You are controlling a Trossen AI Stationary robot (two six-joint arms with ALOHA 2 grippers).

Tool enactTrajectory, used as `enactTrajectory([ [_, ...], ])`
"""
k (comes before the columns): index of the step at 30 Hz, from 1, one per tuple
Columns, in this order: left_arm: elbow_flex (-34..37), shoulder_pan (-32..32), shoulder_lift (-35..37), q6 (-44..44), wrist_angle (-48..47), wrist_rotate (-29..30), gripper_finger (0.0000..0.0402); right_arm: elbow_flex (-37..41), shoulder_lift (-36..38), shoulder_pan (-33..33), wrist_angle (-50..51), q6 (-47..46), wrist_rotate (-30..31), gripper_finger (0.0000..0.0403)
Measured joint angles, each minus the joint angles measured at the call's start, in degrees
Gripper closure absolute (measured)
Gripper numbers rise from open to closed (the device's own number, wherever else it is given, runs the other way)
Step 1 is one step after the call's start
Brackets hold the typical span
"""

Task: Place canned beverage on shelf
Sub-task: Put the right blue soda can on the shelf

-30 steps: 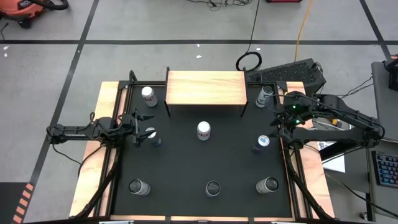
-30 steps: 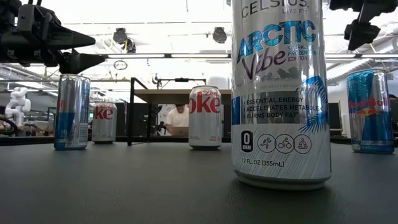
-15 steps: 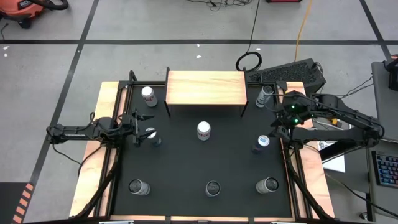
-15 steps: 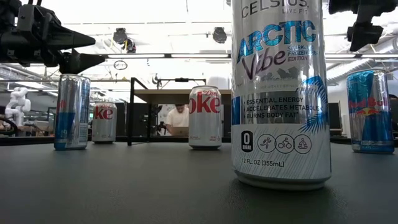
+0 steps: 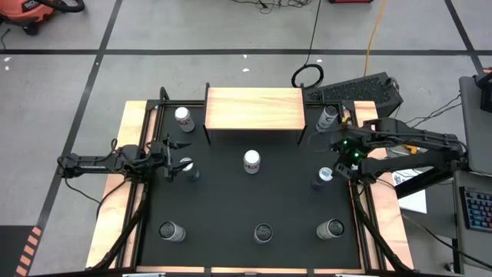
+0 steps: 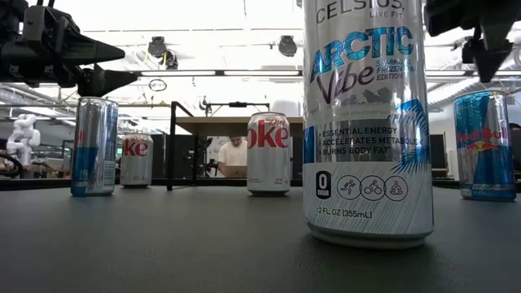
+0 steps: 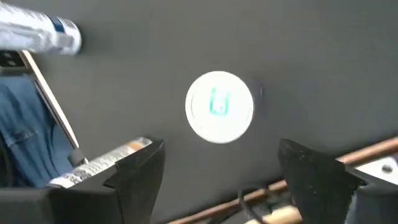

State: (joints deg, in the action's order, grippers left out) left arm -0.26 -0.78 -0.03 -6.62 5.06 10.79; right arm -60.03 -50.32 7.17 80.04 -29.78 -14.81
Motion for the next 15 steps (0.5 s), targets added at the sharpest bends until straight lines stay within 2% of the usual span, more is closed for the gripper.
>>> enactTrajectory([
  [3,0.0,0.0,0.0,0.0,0.0,0.0,0.0041,0.0,-0.7,-2.0,-0.8,-1.8,0.6,0.0106],
  [12,0.0,0.0,0.0,0.0,0.0,0.0,0.0041,0.0,-4.2,-6.9,-1.3,-6.5,10.7,0.0106],
  [15,0.0,0.0,0.0,0.0,0.0,0.0,0.0041,0.0,-5.6,-8.1,-1.3,-7.7,12.0,0.0106],
])
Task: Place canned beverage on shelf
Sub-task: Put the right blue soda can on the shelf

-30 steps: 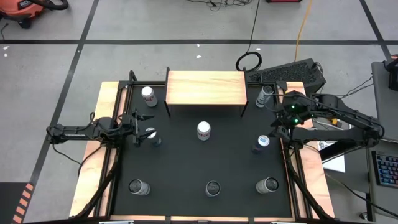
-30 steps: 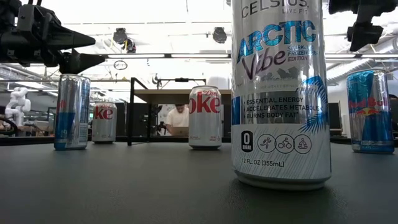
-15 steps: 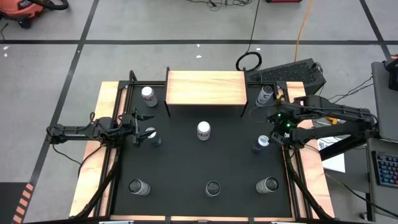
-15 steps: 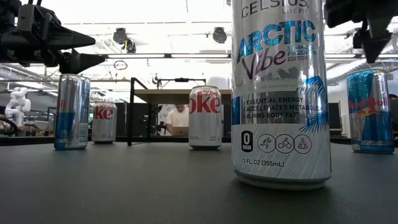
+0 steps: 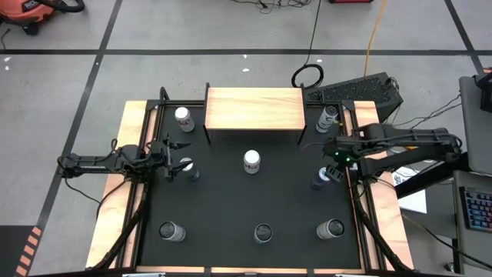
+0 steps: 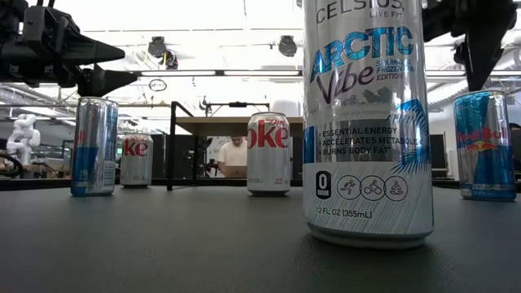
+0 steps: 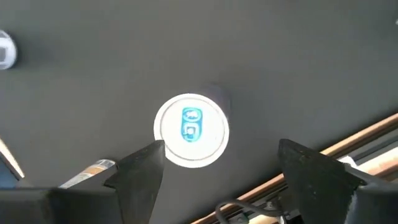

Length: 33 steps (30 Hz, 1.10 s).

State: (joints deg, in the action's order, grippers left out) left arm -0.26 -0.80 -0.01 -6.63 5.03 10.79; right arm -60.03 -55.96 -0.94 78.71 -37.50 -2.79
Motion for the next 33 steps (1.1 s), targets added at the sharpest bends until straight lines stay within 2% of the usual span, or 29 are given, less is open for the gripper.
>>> enactTrajectory([
  [16,0.0,0.0,-0.2,0.0,-2.2,0.0,0.0041,0.0,-5.3,-5.7,-1.1,-2.4,-0.2,0.0106],
  [33,0.0,0.0,-0.2,-0.1,-2.4,0.0,0.0041,0.0,-9.3,-6.4,-2.2,-2.3,2.8,0.0106],
])
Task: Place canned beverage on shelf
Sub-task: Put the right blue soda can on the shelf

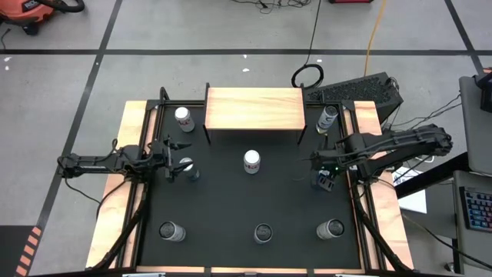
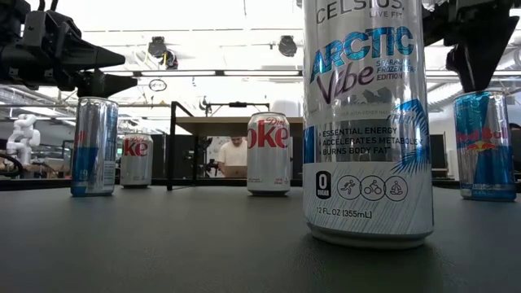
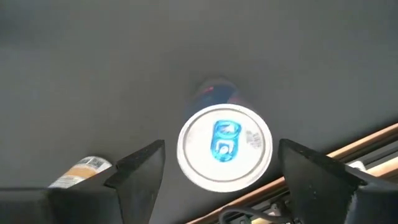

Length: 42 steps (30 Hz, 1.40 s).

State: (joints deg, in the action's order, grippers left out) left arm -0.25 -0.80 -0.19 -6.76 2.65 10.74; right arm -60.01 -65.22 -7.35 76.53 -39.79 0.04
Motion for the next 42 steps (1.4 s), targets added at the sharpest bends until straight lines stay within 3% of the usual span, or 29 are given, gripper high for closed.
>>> enactTrajectory([
  [7,0.0,0.0,0.0,0.0,-0.1,0.0,0.0041,0.6,-0.4,0.0,-0.5,-1.0,0.0,0.0106],
  [17,0.0,0.0,0.0,0.0,-0.1,0.0,0.0041,7.7,-0.4,-1.2,-4.6,-1.6,-0.2,0.0106],
  [26,0.0,0.0,0.0,0.0,-0.1,0.0,0.0041,8.1,-0.4,-1.8,-7.4,-1.0,-0.1,0.0109],
  [38,0.0,0.0,0.0,0.0,-0.1,0.0,0.0041,8.0,-0.3,-1.8,-9.1,0.4,-0.3,0.0202],
  [42,0.0,0.0,0.0,0.0,-0.1,0.0,0.0041,8.0,-0.3,-1.8,-9.1,0.5,-0.4,0.0204],
])
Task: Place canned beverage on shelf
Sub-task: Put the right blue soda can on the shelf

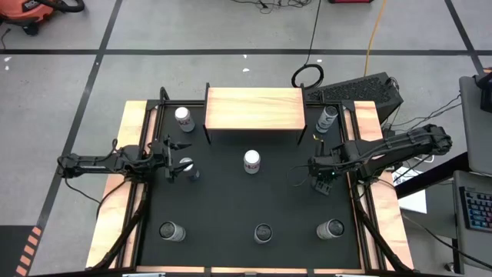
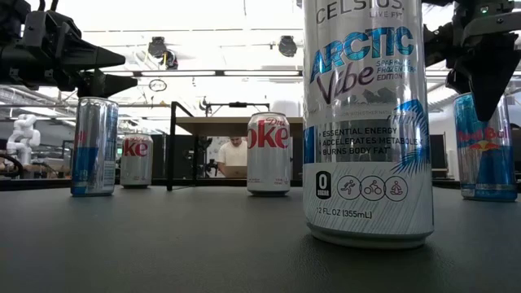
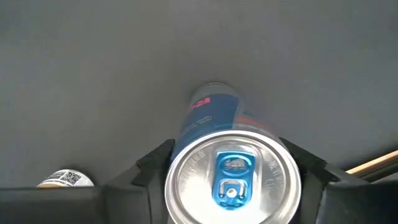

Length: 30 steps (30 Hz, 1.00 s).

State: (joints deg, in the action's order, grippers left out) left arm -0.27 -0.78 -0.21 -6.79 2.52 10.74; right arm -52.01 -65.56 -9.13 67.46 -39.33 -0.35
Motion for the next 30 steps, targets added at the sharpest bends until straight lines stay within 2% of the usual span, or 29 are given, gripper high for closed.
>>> enactTrajectory([
  [12,0.0,0.0,0.0,0.0,0.1,0.0,0.0041,-0.1,0.0,0.0,0.1,-0.4,-2.5,0.0200],
  [17,0.0,0.0,0.0,0.0,2.1,0.0,0.0041,-3.2,-0.1,0.1,0.2,-0.1,-3.5,0.0199],
  [25,-0.7,0.0,0.0,-0.3,3.0,0.0,0.0041,-12.1,-0.1,1.5,2.0,3.2,2.3,0.0200],
  [30,-0.8,0.0,0.0,-0.3,2.9,0.0,0.0041,-18.6,-0.1,3.7,2.2,8.9,7.6,0.0200],
])
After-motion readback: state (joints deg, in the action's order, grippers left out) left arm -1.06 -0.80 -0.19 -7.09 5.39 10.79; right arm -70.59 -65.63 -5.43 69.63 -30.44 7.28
